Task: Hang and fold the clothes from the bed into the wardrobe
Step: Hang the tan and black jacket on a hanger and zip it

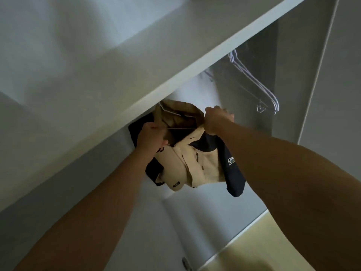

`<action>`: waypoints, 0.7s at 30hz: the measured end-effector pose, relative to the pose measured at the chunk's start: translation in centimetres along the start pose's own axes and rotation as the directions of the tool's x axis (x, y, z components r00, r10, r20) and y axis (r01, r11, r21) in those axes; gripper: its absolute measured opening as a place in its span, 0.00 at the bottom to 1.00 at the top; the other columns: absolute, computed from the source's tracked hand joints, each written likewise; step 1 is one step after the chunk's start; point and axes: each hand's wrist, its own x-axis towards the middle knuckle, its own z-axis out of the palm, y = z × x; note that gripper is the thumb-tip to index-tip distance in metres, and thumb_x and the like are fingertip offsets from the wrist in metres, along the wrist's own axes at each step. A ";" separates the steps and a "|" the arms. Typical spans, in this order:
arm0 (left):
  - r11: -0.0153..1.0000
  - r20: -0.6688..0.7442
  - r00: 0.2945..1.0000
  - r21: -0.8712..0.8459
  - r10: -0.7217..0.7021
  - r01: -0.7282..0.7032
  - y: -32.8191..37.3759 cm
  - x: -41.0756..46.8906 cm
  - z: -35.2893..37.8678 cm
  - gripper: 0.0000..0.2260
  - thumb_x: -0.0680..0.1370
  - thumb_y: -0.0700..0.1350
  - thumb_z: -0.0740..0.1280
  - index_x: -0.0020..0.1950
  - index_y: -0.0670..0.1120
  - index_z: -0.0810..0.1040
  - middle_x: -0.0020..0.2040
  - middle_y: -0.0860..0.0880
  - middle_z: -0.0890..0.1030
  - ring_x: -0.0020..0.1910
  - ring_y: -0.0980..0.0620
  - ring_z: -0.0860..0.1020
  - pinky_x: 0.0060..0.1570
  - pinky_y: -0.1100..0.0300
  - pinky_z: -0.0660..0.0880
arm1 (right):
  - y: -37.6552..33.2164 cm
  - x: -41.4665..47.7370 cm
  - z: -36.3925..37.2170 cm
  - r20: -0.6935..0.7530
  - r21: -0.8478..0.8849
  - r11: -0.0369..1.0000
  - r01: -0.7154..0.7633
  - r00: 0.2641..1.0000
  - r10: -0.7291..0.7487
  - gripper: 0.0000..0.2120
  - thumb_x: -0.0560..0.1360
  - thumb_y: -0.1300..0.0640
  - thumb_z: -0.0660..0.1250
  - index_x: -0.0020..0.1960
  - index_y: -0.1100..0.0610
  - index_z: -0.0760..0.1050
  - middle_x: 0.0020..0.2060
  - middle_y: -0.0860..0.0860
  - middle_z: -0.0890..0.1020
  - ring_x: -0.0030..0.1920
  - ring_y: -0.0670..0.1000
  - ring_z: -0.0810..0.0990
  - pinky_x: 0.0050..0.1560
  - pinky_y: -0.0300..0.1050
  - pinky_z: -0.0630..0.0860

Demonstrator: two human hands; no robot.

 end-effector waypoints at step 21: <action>0.951 -0.074 0.997 0.308 -0.006 0.029 -0.6 3.1 0.0 0.37 0.76 0.58 0.69 0.79 0.46 0.58 0.74 0.43 0.69 0.70 0.43 0.71 0.68 0.51 0.71 | -0.4 -4.1 4.1 0.018 0.023 0.992 0.126 0.992 -0.126 0.02 0.79 0.57 0.59 0.50 0.54 0.67 0.36 0.48 0.71 0.33 0.49 0.70 0.35 0.46 0.68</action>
